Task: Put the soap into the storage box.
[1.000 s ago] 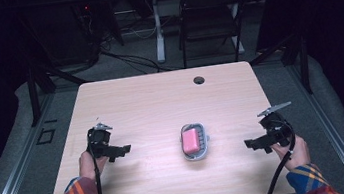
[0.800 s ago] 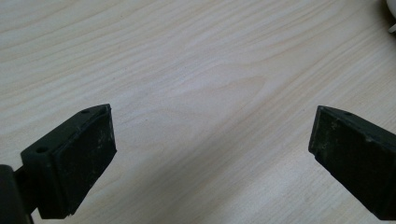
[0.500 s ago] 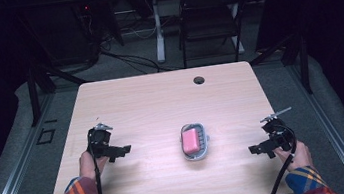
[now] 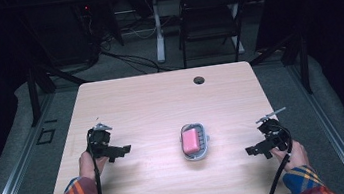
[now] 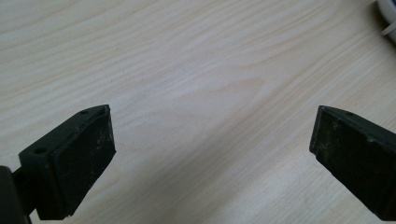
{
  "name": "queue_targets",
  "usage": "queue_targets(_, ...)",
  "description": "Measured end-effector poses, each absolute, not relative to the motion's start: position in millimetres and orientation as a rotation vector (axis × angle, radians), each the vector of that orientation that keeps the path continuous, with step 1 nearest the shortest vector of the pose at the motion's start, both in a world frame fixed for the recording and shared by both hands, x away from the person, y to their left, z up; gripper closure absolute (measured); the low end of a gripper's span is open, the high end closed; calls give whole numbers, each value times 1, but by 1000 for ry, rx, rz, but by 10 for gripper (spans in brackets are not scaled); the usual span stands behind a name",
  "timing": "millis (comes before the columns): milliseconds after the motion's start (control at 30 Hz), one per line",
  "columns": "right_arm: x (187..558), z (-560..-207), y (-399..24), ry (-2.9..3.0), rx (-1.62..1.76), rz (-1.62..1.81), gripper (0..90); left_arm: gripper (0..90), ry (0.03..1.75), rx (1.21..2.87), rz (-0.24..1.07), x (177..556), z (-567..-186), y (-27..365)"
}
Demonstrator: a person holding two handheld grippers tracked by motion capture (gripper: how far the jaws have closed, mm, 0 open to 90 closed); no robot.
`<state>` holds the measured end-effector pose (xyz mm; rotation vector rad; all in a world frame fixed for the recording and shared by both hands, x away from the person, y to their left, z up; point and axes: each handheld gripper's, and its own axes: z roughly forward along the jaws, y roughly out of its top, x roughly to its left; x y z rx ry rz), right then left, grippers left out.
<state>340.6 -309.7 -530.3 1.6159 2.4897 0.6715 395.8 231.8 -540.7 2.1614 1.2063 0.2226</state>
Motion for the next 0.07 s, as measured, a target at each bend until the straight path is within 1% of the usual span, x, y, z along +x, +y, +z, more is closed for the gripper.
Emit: queue_targets(67, 341, -531, -311, 2492, 1618, 700, 0, 0, 1189, 2134, 224, 395, -539, 233)
